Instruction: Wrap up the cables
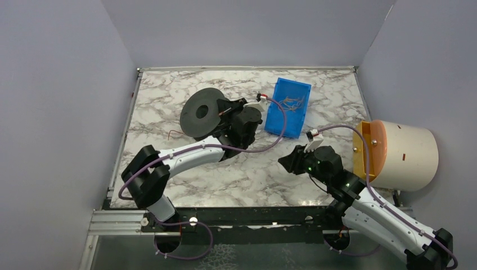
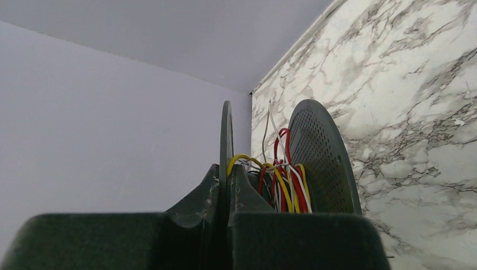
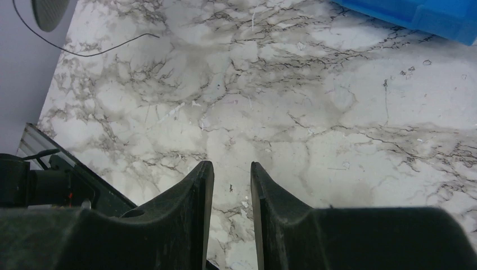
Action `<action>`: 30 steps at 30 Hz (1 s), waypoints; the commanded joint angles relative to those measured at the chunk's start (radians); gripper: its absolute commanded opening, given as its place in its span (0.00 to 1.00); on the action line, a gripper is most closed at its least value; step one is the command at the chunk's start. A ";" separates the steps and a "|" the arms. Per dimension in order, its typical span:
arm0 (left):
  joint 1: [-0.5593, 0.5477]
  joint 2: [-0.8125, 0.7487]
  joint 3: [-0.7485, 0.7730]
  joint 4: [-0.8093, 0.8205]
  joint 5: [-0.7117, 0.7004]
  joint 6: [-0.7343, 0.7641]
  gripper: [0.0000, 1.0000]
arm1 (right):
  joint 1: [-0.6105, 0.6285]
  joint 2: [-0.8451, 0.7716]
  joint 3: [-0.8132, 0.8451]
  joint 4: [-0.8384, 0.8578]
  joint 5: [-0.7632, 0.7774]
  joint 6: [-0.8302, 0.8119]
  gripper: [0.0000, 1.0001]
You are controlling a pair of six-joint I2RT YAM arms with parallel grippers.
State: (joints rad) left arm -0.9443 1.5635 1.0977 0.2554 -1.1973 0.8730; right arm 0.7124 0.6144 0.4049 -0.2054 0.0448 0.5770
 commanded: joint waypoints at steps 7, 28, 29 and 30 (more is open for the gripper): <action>0.086 0.227 0.096 0.064 -0.016 0.003 0.00 | 0.005 -0.015 0.021 -0.014 0.020 0.021 0.36; 0.150 0.561 0.247 0.068 0.024 -0.052 0.00 | 0.005 0.004 -0.003 0.024 -0.012 0.017 0.36; 0.150 0.574 0.250 0.069 0.023 -0.053 0.00 | 0.005 0.007 -0.001 0.026 -0.010 0.013 0.36; 0.150 0.585 0.251 0.069 0.023 -0.055 0.00 | 0.005 0.009 0.000 0.027 -0.007 0.010 0.36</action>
State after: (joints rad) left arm -0.7994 2.1155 1.3117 0.2947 -1.1671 0.8131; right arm 0.7124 0.6163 0.4049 -0.2089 0.0372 0.5991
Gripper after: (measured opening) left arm 0.037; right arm 0.356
